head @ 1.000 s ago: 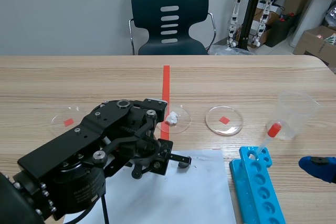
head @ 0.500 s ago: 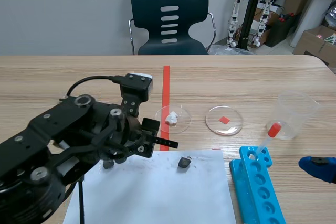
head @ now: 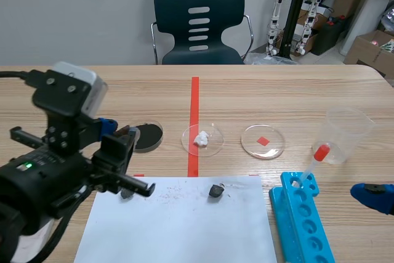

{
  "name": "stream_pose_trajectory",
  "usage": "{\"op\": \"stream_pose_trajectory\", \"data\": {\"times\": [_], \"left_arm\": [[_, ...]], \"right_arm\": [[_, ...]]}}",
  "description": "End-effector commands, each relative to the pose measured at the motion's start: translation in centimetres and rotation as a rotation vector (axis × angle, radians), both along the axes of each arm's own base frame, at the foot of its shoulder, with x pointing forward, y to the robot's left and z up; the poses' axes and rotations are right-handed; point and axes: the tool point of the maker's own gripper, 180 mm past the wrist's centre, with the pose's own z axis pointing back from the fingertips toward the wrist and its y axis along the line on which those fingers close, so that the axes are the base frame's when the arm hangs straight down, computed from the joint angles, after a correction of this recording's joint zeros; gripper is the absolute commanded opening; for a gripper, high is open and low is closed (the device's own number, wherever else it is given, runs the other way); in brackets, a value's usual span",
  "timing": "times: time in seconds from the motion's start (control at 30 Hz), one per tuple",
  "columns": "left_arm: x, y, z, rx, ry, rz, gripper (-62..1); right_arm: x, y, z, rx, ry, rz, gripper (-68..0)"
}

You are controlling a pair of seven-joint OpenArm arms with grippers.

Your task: Pick up the middle mineral with the left hand

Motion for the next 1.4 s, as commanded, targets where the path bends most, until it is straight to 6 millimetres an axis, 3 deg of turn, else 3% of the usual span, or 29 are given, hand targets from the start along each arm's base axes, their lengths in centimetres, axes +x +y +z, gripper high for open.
{"op": "stream_pose_trajectory", "data": {"times": [0.0,0.3,0.57,1.37], "left_arm": [[-0.9,0.1,0.6,-0.007,-0.033,-0.023,-49.3],[-6.8,1.6,1.1,-0.001,-0.118,-0.134,-49.3],[-9.8,3.0,1.2,-0.005,-0.120,-0.136,-49.3],[-10.2,3.5,1.2,0.001,-0.115,-0.130,-49.3]], "right_arm": [[0.3,0.0,0.7,0.022,-0.021,-0.006,0.4],[0.3,0.0,0.7,0.022,-0.021,-0.006,0.4],[0.3,0.0,0.7,0.022,-0.021,-0.006,0.4],[0.3,0.0,0.7,0.022,-0.021,-0.006,0.4]]}}
